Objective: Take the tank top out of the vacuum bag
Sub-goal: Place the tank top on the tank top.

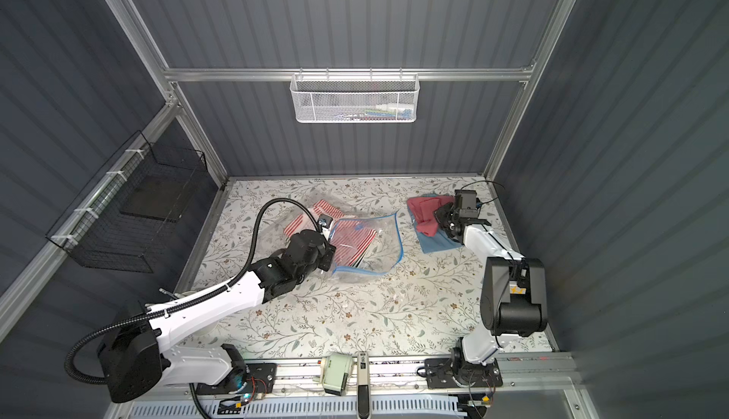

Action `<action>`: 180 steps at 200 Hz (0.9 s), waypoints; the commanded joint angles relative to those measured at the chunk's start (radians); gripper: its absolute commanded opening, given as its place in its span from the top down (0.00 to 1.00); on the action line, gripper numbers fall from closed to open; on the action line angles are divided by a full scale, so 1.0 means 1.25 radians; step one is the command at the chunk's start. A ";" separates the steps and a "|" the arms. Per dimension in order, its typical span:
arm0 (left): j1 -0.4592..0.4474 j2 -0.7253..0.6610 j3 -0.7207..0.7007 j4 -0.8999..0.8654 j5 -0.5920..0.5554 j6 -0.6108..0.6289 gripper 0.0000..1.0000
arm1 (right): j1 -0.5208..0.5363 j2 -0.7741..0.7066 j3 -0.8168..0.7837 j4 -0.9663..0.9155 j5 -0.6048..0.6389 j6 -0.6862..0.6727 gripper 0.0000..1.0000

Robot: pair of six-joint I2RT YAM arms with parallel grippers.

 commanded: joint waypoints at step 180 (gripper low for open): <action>0.004 0.022 0.061 -0.029 0.042 0.014 1.00 | -0.045 -0.088 -0.197 0.047 -0.043 -0.031 0.67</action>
